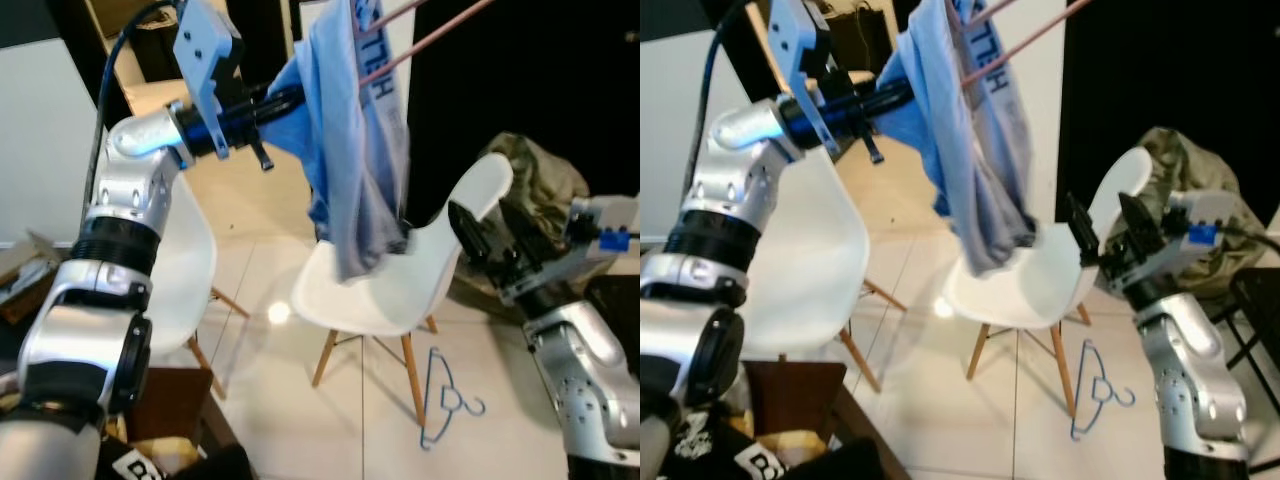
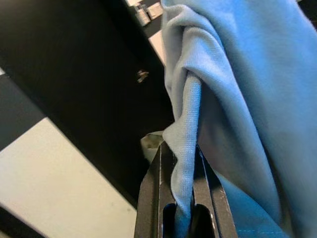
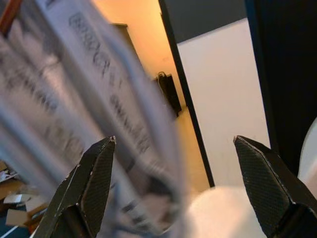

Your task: Hang hanger

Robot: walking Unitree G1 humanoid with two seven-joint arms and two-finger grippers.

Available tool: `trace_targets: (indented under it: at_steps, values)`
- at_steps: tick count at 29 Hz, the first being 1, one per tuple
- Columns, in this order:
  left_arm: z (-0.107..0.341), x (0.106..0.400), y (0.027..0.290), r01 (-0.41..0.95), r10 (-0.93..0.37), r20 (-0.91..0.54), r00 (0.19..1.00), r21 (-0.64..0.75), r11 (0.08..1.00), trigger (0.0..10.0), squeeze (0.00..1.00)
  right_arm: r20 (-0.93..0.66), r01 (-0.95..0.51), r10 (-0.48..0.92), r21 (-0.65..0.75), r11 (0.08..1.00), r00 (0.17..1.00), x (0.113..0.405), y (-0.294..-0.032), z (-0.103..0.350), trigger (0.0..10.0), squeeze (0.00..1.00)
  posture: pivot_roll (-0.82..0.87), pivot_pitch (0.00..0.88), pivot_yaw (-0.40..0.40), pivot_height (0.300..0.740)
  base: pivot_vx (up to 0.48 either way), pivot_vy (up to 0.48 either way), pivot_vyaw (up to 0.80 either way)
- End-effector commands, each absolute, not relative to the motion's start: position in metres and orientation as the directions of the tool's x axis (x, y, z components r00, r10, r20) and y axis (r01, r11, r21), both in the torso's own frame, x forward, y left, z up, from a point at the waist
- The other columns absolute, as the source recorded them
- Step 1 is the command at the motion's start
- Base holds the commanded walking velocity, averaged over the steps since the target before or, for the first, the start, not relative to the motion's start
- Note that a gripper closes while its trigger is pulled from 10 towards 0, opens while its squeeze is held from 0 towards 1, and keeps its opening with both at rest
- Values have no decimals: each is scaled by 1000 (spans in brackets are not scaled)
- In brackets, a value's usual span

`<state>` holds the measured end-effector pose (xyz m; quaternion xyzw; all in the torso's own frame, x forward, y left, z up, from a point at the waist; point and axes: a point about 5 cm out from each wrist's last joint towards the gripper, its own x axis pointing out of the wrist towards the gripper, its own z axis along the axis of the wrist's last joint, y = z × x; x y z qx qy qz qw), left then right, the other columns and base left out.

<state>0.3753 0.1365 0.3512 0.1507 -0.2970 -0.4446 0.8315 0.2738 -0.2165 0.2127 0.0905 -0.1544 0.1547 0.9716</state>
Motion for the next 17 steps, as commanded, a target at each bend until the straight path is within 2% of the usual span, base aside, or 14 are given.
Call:
trace_targets:
  at_steps: [1, 13, 17]
  values:
    - [361, 374, 134, 630, -837, 361, 411, 551, 547, 10000, 0, 354, -359, 296, 125, 925, 887, 270, -211, 215, 10000, 0, -123, 0, 136, 710, 0, 0, -800]
    - [372, 375, 137, 567, -797, 405, 448, 560, 604, 10000, 0, 313, -369, 318, 117, 922, 895, 264, -202, 204, 10000, 0, -138, 0, 141, 710, 0, 0, -782]
    - [375, 374, 138, 562, -772, 446, 452, 530, 635, 10000, 0, 279, -425, 392, 68, 903, 877, 265, -190, 200, 10000, 0, -140, 0, 138, 710, 0, 0, 0]
